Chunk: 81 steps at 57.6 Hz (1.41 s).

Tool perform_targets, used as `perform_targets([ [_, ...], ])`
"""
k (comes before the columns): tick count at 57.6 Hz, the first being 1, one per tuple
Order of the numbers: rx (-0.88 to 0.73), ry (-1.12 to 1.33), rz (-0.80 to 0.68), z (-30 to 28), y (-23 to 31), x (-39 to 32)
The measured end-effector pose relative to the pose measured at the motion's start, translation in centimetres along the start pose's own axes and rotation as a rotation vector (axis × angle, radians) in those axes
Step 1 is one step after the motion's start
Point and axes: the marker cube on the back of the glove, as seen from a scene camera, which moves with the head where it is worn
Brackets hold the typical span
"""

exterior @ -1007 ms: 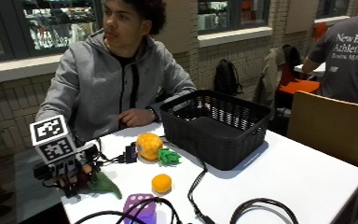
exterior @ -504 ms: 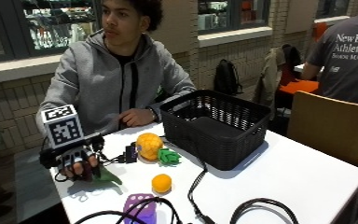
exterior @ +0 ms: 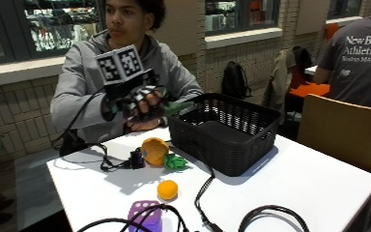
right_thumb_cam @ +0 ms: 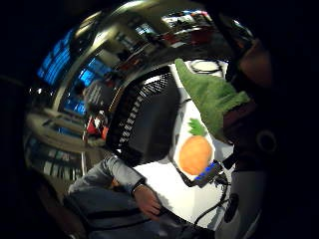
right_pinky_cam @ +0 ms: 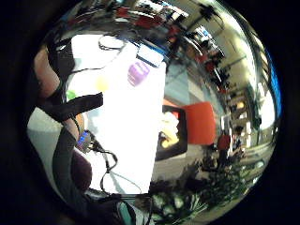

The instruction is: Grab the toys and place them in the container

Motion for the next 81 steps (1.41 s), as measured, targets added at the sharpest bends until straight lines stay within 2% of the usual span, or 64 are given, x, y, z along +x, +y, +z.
perform_targets([
  [13,-0.031,-0.060,-0.284,0.2,-5.5,-12.3],
  [24,-0.074,-0.077,-0.332,2.4,-8.8,-18.4],
  [30,-0.083,0.011,-0.446,3.9,-9.4,-19.0],
  [34,-0.138,-0.088,-0.392,4.4,-9.2,-20.4],
  [38,-0.240,-0.099,-0.405,5.0,-8.8,-20.8],
  [43,-0.313,-0.105,-0.431,5.1,-8.4,-20.0],
  [51,-0.260,-0.130,-0.387,4.3,-6.9,-16.5],
  [63,-0.217,-0.113,-0.177,3.8,-3.1,-5.4],
  [72,-0.288,-0.117,-0.045,5.4,-0.1,1.8],
  [81,-0.395,-0.136,-0.007,9.3,3.2,3.5],
])
